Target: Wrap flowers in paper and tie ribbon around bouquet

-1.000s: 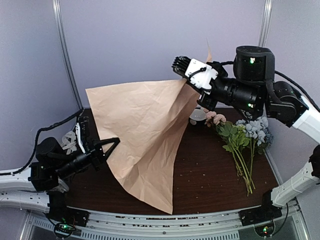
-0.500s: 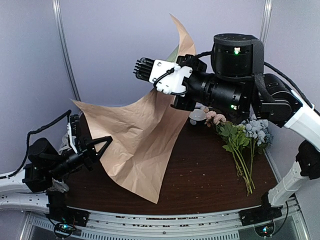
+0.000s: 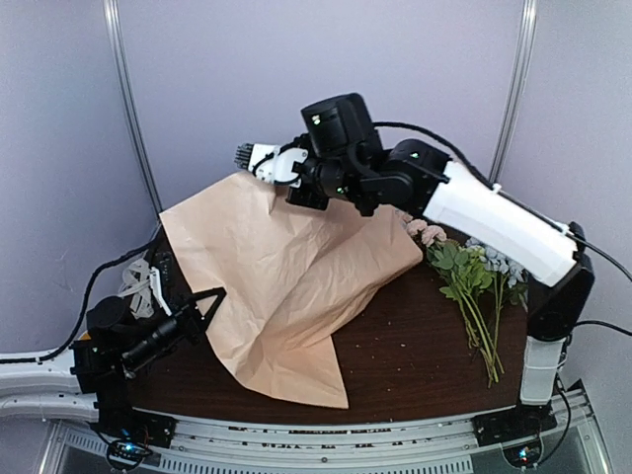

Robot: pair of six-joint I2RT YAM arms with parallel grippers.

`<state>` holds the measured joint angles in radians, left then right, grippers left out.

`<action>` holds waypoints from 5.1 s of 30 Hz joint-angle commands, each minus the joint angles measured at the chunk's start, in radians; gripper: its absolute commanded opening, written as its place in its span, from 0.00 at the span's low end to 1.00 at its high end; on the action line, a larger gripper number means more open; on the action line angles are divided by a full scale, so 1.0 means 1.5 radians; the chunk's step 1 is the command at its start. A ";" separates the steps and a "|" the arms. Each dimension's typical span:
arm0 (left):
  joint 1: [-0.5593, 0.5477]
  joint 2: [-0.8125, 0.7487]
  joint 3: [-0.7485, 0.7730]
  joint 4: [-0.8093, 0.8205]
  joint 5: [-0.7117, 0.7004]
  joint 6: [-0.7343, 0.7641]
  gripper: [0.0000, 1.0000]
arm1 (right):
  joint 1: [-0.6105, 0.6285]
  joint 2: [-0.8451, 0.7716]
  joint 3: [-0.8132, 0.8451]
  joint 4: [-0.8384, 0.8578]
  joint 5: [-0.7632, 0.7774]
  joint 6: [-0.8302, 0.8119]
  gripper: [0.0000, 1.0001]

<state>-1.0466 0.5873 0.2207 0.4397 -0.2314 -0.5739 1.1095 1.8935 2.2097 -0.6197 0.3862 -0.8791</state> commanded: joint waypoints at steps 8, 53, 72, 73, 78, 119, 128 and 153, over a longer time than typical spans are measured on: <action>0.131 0.063 0.003 -0.237 -0.158 -0.346 0.00 | -0.057 0.250 0.044 0.133 -0.051 0.124 0.48; 0.187 0.191 0.006 -0.331 -0.176 -0.554 0.00 | -0.308 -0.228 -0.751 0.058 -0.261 0.777 0.80; 0.181 0.304 0.245 -0.703 -0.268 -0.459 0.98 | -0.438 -0.378 -0.851 0.110 -0.068 0.863 0.46; 0.179 0.318 0.262 -0.727 -0.273 -0.440 0.98 | -0.468 -0.406 -0.872 0.110 -0.062 0.865 0.42; 0.176 0.351 0.294 -0.781 -0.295 -0.441 0.98 | -0.604 -0.486 -0.939 0.092 -0.066 0.881 0.54; 0.101 0.485 0.344 -0.411 -0.179 -0.013 0.88 | -0.671 -0.674 -0.864 0.044 -0.003 0.742 0.00; -0.011 0.374 0.424 -0.134 0.265 0.283 0.79 | -0.341 -0.740 -0.930 0.597 -0.537 0.843 0.00; -0.011 0.579 0.582 -0.035 0.435 0.200 0.34 | -0.125 -0.410 -0.785 0.801 -0.676 0.865 0.00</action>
<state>-1.0679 1.4166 1.0290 0.3737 0.3828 -0.2306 0.9081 1.2762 0.9974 0.5495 -0.5762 0.4194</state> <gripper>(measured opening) 0.469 0.034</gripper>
